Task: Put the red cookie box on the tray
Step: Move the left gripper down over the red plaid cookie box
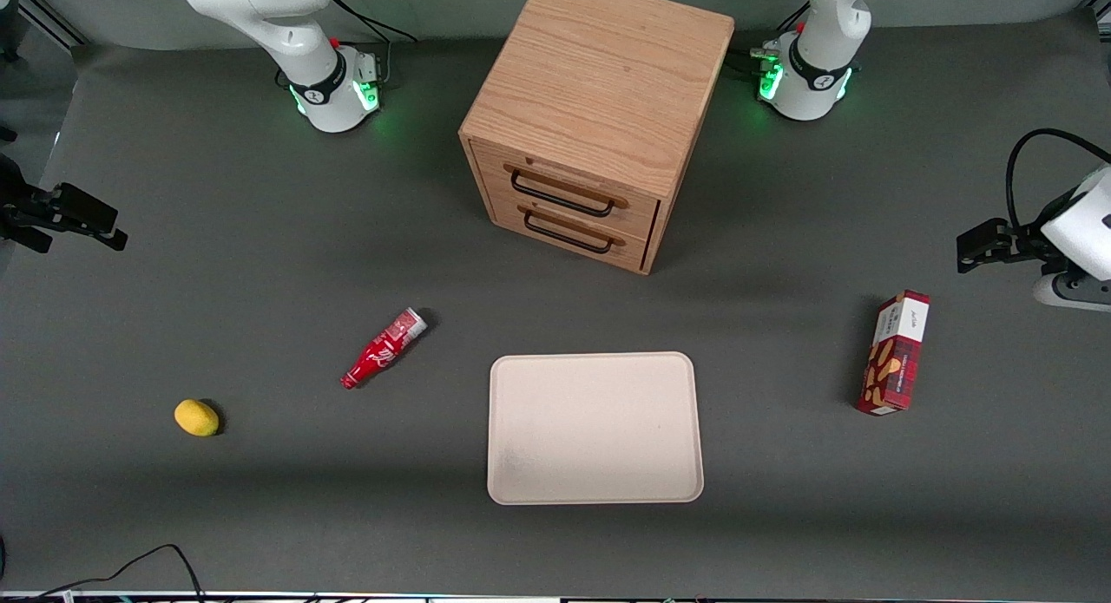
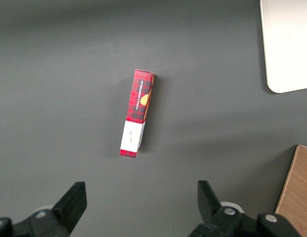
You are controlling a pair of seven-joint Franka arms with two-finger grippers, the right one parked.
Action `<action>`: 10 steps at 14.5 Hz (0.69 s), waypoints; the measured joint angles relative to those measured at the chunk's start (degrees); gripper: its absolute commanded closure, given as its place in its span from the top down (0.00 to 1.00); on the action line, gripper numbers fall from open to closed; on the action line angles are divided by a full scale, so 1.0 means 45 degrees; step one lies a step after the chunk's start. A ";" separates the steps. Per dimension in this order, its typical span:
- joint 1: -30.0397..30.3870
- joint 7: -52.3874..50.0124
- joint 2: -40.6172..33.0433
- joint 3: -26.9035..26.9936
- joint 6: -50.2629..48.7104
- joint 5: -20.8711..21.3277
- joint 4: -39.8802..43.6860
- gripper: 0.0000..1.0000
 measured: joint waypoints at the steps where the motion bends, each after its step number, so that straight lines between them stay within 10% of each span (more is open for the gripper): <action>1: -0.0006 0.0002 0.0018 0.0008 -0.0012 0.0000 0.0022 1.00; 10: 0.0037 0.0954 0.0416 0.0285 -0.0455 0.0002 0.0003 1.00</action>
